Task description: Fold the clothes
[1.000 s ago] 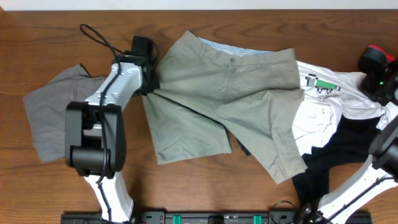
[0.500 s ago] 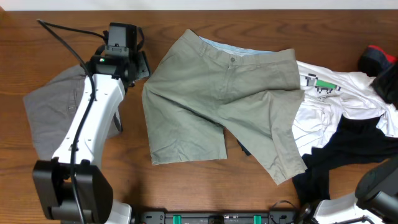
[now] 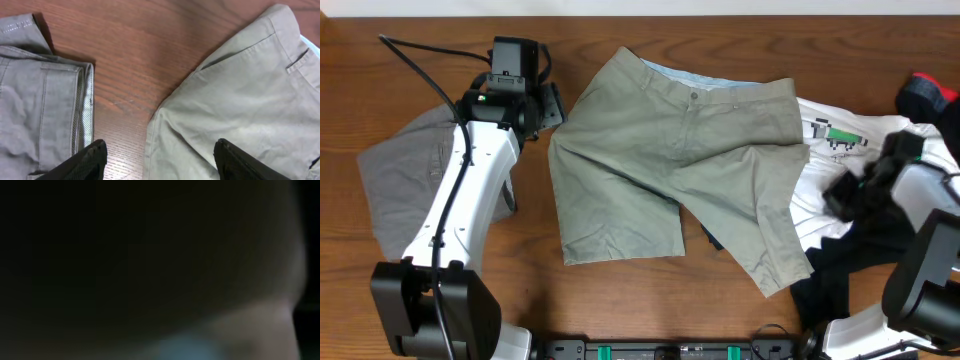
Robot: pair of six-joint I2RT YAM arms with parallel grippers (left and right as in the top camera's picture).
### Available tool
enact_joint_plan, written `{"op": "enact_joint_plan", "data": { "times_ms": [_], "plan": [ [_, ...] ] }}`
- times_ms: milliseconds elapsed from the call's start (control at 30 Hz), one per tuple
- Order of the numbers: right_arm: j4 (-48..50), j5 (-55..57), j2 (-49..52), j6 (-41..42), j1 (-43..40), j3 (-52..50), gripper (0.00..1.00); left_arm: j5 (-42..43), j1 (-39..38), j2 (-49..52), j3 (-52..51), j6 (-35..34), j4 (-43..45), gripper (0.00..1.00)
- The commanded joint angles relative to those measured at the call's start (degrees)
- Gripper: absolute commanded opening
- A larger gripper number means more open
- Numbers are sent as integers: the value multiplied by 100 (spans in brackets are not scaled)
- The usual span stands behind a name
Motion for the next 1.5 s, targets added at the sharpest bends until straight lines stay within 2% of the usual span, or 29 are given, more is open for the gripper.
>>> {"op": "enact_joint_plan", "data": {
  "times_ms": [0, 200, 433, 533, 633, 800, 900, 1000, 1233, 1300, 1333, 1467],
  "plan": [
    [57, 1928, 24, 625, -133, -363, 1, 50, 22, -103, -13, 37, -48, 70],
    [-120, 3530, 22, 752, -730, -144, 1, 105, 22, -103, -13, 37, -7, 70],
    [-350, 4548, 22, 490, -1119, 763, 1, 105, 22, -103, -13, 37, 22, 70],
    [-503, 4513, 22, 490, -1123, 1239, 1, 105, 22, -103, -13, 35, 24, 71],
    [-673, 3950, 22, 481, -1134, 1762, 1, 105, 24, -103, -13, 37, 37, 71],
    [-802, 577, 13, -719, -1025, 2293, 8, 313, 7, -103, -13, 46, 57, 71],
    [-706, -179, 24, -717, -756, 2015, 7, 894, -26, -101, -15, 321, 125, 71],
    [-267, -155, 24, -551, -389, 1526, 4, 986, -114, -101, -15, 501, 168, 71],
    [1414, 1344, 26, 686, -44, 229, 1, 988, -308, -101, -15, 597, 188, 71],
    [1519, 2197, 26, 994, -81, 2, 1, 994, -372, -101, -15, 597, 195, 71],
    [1515, 3086, 26, 1045, -164, -116, 1, 1080, -457, -96, -15, 616, 195, 71],
    [1484, 4625, 24, 844, -544, -98, 1, 1451, -728, -9, -15, 1355, 236, 71]
  ]
}}
